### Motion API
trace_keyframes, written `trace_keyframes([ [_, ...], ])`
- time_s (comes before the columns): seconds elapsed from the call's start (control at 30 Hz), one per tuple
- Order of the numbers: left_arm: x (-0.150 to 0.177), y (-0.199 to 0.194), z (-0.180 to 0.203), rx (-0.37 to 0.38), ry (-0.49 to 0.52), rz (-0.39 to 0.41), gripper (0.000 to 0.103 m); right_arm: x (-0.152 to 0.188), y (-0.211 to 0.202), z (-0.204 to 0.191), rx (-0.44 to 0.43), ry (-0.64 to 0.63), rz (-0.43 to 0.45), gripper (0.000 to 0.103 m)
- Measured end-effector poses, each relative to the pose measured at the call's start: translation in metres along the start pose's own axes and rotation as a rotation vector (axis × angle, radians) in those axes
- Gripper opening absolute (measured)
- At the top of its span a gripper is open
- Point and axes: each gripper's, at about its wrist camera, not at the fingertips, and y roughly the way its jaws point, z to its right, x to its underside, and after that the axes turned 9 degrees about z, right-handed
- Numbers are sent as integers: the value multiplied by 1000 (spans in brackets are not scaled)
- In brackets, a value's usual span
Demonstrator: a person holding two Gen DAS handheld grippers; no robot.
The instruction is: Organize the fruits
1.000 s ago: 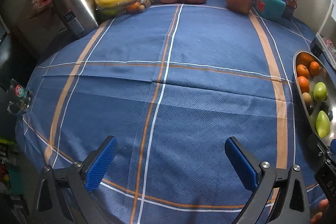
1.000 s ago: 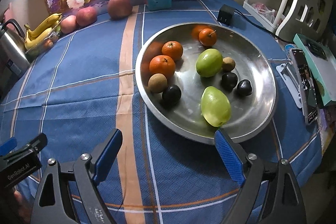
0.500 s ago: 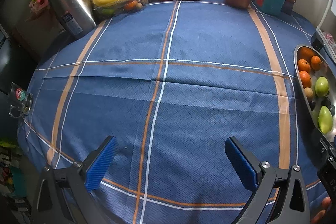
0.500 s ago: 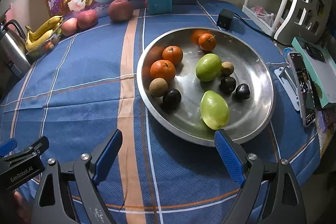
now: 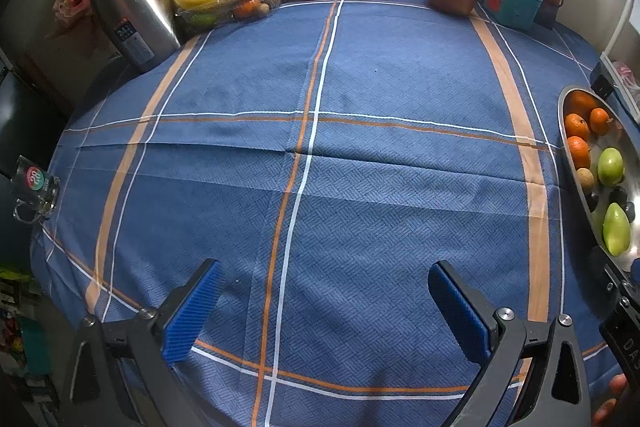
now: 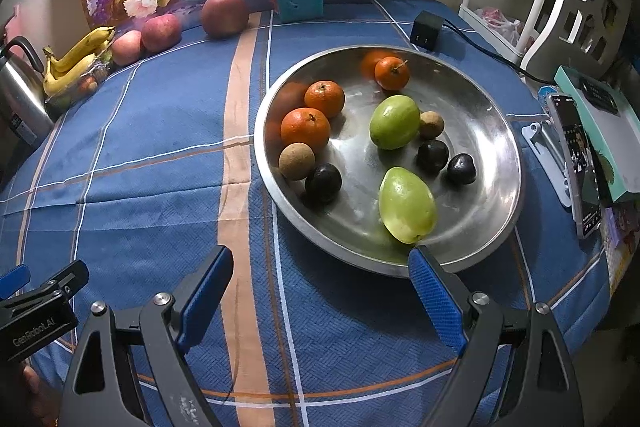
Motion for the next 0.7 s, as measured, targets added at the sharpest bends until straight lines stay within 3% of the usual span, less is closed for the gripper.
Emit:
trace_keyframes([
  [0.7,0,0,1,2,-3,-3,103,0,0,0,1,0,0,90],
])
